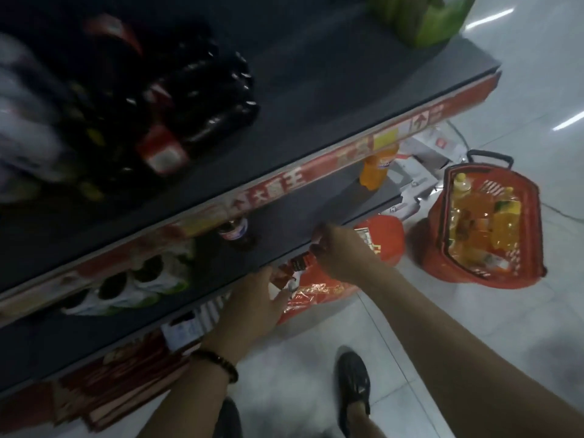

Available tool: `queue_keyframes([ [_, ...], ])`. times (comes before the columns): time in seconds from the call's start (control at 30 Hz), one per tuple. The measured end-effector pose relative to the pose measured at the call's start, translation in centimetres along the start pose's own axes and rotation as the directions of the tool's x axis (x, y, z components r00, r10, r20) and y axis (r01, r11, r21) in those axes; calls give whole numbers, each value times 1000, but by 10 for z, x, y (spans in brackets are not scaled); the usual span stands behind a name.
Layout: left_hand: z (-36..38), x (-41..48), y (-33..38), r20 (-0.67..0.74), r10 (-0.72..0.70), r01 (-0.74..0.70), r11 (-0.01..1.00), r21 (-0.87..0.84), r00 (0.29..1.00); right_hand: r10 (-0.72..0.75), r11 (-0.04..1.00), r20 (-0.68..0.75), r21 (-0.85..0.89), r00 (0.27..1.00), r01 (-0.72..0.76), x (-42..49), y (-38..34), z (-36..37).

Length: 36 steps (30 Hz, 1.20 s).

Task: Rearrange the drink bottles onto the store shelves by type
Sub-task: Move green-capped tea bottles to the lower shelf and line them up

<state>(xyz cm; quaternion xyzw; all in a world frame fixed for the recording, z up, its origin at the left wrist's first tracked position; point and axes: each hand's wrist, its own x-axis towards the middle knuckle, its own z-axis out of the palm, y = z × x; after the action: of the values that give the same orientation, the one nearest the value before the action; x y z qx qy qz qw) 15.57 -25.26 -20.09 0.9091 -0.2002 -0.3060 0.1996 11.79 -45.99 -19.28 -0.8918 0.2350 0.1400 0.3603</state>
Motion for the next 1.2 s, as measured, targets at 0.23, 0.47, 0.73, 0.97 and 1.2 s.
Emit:
queue_keyframes([
  [0.23,107,166,-18,-154,27,-7,991,130,988,-95,976,17,-194,995,97,146,105,54],
  [0.47,97,327,-40,-509,3,86,985,152,861,-102,938,14,-333,995,100,210,141,82],
  [0.73,52,401,-34,-515,131,128,890,437,847,-150,922,-52,-368,987,121,209,146,93],
  [0.97,65,394,-32,-451,-99,180,973,141,887,-157,923,-8,-356,988,144,207,148,91],
  [1.2,122,299,-13,-370,-210,228,974,3,905,-146,955,2,-259,989,142,195,150,94],
])
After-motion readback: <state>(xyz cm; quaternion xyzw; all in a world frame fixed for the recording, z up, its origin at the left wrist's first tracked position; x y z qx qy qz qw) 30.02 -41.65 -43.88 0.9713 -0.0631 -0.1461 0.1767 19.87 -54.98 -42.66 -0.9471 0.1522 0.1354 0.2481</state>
